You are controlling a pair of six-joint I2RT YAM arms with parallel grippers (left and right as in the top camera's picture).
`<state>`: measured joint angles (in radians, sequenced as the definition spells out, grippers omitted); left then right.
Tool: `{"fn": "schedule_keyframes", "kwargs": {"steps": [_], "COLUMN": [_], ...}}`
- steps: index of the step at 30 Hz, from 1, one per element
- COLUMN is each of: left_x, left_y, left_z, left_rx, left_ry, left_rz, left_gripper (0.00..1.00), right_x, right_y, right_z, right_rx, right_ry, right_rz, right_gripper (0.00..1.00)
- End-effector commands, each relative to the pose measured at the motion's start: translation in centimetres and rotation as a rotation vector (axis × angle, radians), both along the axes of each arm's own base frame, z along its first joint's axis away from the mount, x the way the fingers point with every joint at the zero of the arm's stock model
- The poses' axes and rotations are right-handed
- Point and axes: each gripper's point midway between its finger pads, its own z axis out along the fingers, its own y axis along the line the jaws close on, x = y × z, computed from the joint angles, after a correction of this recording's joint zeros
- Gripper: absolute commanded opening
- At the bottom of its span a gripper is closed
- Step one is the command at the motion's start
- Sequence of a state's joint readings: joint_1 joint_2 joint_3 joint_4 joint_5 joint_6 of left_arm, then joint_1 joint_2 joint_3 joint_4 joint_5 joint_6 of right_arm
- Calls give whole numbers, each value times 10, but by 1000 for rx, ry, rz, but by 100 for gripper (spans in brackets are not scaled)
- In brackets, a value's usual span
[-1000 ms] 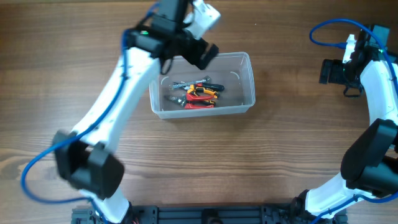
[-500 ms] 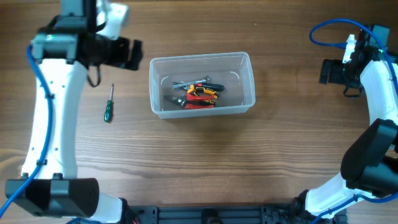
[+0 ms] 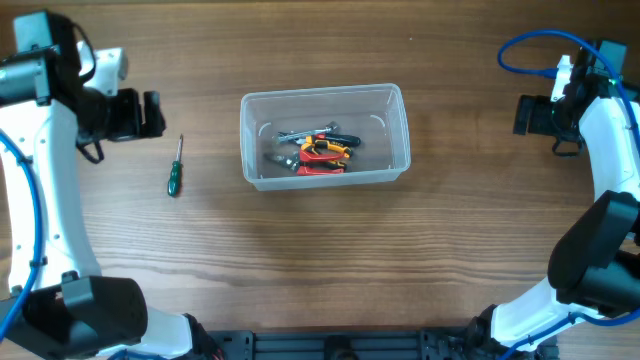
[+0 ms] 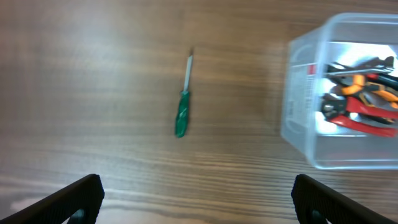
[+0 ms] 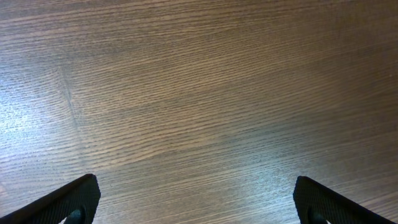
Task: Pack container
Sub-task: 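Raise the left gripper and move it over the green screwdriver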
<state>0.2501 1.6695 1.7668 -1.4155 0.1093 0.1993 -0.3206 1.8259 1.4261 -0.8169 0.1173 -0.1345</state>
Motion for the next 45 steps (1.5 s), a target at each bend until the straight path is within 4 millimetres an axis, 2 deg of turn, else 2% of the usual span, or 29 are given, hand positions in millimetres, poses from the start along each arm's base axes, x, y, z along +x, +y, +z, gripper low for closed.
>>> {"fn": "schedule_keyframes", "kwargs": {"steps": [1, 7, 12, 16, 20, 25, 28, 30, 33, 37, 41, 45], "left_x": [-15, -20, -18, -23, -31, -42, -49, -51, -43, -24, -8, 2], "left_y": [19, 29, 16, 9, -3, -13, 16, 32, 42, 47, 41, 31], "left_z": [-15, -17, -15, -24, -47, -87, -112, -121, -124, -122, -118, -116], "left_rx": [-19, -53, -141, -179, -231, -231, -86, 1, 41, 57, 95, 85], "left_ry": [63, 67, 54, 81, 123, 130, 144, 146, 121, 41, -10, -43], "left_rz": [97, 163, 150, 146, 138, 158, 334, 393, 399, 379, 240, 202], "left_gripper": [100, 100, 100, 100, 100, 100, 100, 100, 100, 100, 100, 100], "right_x": [-1, -1, -1, -1, -1, -1, -1, -1, -1, -1, -1, -1], "right_y": [-3, -3, -3, -3, -3, -3, -3, -3, -3, -3, -3, -3], "right_z": [0, 0, 0, 0, 0, 0, 0, 0, 0, 0, 0, 0], "right_rx": [-15, -15, -15, -15, -15, -15, -15, -15, -15, -15, -15, -15], "right_ry": [4, 4, 4, 4, 4, 4, 4, 4, 4, 4, 4, 4], "right_rz": [-10, -10, -10, -10, -10, -9, -10, -10, -10, -10, -10, -10], "right_gripper": [100, 100, 100, 100, 100, 100, 100, 100, 100, 100, 100, 100]}}
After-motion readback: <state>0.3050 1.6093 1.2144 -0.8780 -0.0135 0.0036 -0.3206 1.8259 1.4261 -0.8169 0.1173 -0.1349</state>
